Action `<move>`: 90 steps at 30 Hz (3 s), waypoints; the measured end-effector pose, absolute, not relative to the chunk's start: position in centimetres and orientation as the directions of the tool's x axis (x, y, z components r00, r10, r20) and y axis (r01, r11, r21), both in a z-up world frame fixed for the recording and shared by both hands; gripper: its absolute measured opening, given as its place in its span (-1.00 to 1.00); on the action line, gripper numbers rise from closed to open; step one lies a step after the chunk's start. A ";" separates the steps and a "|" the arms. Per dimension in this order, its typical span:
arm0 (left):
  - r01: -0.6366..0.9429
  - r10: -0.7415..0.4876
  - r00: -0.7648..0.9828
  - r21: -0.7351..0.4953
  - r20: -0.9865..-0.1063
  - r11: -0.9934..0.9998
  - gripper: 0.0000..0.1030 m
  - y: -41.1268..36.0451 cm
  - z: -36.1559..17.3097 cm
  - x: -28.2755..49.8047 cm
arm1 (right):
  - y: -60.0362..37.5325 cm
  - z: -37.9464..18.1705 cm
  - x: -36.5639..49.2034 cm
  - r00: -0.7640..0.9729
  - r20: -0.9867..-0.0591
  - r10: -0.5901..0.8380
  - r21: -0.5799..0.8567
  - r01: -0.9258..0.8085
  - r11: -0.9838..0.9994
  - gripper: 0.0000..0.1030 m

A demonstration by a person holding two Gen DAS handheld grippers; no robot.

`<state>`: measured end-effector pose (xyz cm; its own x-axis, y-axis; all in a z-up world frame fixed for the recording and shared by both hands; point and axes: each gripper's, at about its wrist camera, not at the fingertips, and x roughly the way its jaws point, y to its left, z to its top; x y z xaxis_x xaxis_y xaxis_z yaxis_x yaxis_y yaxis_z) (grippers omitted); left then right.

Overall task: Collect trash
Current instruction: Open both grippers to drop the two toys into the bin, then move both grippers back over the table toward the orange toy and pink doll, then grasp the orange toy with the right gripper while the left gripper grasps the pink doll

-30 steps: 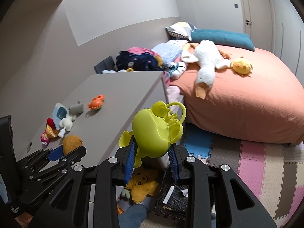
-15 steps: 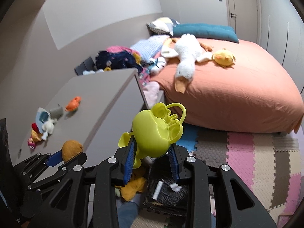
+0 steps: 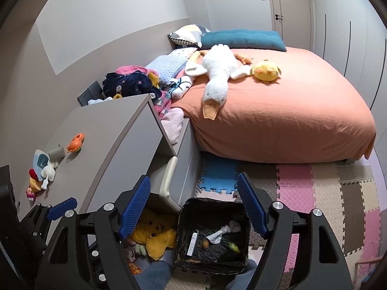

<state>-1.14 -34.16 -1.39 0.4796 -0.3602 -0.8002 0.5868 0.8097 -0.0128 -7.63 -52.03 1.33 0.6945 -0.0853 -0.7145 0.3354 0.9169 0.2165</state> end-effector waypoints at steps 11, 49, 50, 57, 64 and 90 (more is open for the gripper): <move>0.569 -0.360 0.483 -0.026 -0.799 0.822 0.88 -32.9 -1.5 -0.7 | -51.4 1.4 -7.2 0.695 -0.714 -0.080 0.210 0.322 0.923 0.46; 0.324 -0.229 0.589 -0.033 -0.775 0.945 0.87 -17.6 0.0 4.9 | -37.3 2.5 0.9 0.723 -0.681 0.115 0.202 0.035 0.979 0.50; 0.311 -0.223 0.592 -0.036 -0.775 0.950 0.88 -16.9 0.0 5.1 | -36.8 2.4 1.3 0.720 -0.684 0.121 0.201 0.026 0.979 0.50; 0.241 -0.186 0.597 -0.047 -0.780 0.969 0.88 -13.1 -0.5 5.7 | -34.0 1.8 3.3 0.699 -0.698 0.153 0.197 -0.017 0.980 0.50; 0.181 -0.154 0.603 -0.053 -0.783 0.982 0.87 -9.8 -0.8 6.4 | -31.7 1.2 5.4 0.683 -0.711 0.171 0.186 -0.052 0.981 0.51; -0.008 -0.064 0.583 -0.084 -0.810 0.996 0.16 0.5 -3.5 9.8 | -27.4 -1.5 14.6 0.621 -0.767 0.162 0.145 -0.079 0.986 0.51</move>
<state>9.80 0.55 -3.46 0.5834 -0.0637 -0.8097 -0.0084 0.9964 -0.0844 14.56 -27.44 -1.48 0.6211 0.1622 -0.7668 -0.0786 0.9863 0.1449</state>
